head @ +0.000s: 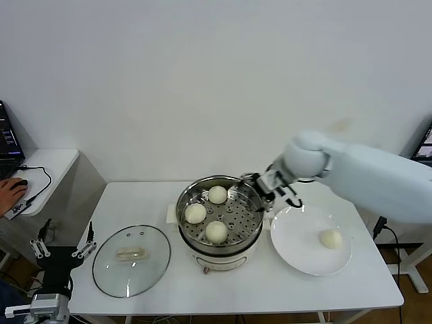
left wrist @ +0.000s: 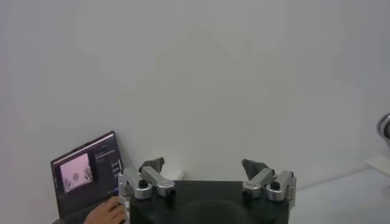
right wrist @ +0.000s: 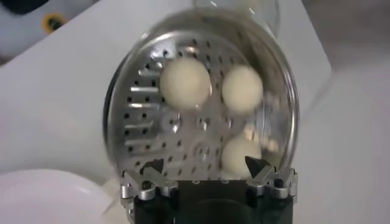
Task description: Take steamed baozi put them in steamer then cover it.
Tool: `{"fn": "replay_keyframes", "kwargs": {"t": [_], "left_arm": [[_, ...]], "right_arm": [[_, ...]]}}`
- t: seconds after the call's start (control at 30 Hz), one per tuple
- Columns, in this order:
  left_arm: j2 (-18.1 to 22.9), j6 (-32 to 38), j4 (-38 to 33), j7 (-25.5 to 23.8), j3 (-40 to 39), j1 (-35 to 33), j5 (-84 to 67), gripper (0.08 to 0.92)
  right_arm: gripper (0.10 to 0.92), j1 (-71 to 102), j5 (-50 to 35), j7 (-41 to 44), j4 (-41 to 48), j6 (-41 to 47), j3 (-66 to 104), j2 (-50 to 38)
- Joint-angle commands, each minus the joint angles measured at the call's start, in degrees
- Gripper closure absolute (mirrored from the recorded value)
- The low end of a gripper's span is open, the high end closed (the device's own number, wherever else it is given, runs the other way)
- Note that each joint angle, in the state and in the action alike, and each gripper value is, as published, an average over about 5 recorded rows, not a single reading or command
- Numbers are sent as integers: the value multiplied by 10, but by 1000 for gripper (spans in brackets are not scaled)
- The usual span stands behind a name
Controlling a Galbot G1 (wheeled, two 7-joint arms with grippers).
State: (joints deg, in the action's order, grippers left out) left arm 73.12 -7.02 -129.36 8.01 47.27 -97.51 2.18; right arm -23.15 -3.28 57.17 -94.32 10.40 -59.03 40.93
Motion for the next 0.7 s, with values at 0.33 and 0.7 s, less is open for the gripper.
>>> {"fn": "replay_keyframes", "kwargs": {"t": [0.33,0.7], "left_arm": [[-20,-3,4,-1,-14,6,1,177],[-14,-3,4,-1,-4,-5,2,177]], "right_arm": [[203,276,83,32,80,78,205,-185],[203,368,168,65,191,31,306,-133]]}}
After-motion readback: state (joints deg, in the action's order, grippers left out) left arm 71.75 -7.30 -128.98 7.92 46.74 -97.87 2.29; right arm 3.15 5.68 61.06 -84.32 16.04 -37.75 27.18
